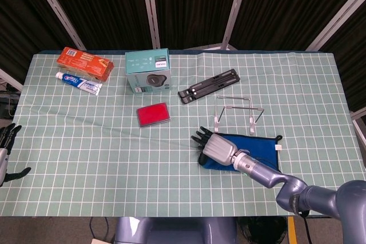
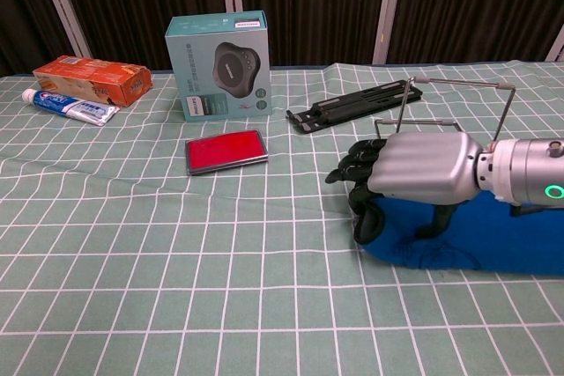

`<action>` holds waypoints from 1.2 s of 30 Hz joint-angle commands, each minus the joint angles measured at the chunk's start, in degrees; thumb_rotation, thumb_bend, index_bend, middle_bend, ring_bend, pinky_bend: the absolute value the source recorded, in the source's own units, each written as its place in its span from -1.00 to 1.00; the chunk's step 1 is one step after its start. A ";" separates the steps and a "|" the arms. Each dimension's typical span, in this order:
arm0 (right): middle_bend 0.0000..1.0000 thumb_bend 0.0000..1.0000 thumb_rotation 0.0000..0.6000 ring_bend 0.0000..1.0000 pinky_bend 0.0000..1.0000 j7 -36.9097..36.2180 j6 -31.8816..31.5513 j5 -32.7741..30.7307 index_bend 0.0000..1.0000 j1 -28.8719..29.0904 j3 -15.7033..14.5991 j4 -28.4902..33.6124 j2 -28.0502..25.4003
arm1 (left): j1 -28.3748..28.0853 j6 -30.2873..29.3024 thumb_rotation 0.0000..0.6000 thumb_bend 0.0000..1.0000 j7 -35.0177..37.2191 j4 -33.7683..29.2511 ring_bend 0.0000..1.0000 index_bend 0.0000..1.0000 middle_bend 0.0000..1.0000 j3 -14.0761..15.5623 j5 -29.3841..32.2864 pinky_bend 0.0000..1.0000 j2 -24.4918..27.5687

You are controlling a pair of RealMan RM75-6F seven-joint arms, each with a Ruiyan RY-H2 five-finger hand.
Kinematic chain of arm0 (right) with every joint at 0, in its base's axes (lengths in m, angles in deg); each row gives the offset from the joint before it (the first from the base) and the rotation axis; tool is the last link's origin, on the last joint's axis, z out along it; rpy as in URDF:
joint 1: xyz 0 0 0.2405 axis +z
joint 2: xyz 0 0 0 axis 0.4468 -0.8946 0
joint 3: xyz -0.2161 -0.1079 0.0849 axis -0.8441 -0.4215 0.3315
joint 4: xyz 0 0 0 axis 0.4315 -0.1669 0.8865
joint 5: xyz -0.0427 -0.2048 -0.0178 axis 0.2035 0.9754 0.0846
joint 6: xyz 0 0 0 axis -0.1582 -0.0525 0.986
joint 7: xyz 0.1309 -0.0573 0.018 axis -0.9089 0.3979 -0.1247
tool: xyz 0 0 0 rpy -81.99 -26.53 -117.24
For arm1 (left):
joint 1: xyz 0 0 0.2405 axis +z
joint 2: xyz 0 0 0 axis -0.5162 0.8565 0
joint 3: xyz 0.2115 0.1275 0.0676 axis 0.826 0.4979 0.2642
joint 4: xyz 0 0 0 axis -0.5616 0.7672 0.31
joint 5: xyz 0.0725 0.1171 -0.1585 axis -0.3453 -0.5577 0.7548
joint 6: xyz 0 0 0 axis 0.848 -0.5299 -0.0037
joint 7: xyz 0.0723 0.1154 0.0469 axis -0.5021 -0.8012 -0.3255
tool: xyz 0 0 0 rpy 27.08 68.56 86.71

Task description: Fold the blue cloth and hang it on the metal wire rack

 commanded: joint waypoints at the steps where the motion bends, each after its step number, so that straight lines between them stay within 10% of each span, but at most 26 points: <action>1: -1.00 -0.78 1.00 -1.00 -1.00 -0.17 -0.33 0.42 -0.31 -0.14 -0.39 -0.43 -0.14 | -0.01 0.00 1.00 -1.00 -0.05 -0.01 -1.00 -1.00 -1.00 0.01 -0.03 -1.00 0.00; 19: -1.00 -0.68 1.00 -1.00 -1.00 -3.49 -3.34 2.07 -0.24 -1.05 -1.31 -1.49 -0.49 | 0.01 -0.12 1.00 -1.00 -0.25 -0.11 -1.00 -1.00 -1.00 0.06 -0.09 -1.00 -0.06; 36: -1.00 -0.12 1.00 -1.00 -1.00 -5.15 -5.89 3.65 0.57 -1.92 -2.10 -1.82 -1.02 | 0.05 -0.24 1.00 -1.00 0.02 -0.23 -1.00 -1.00 -1.00 0.13 -0.34 -1.00 0.08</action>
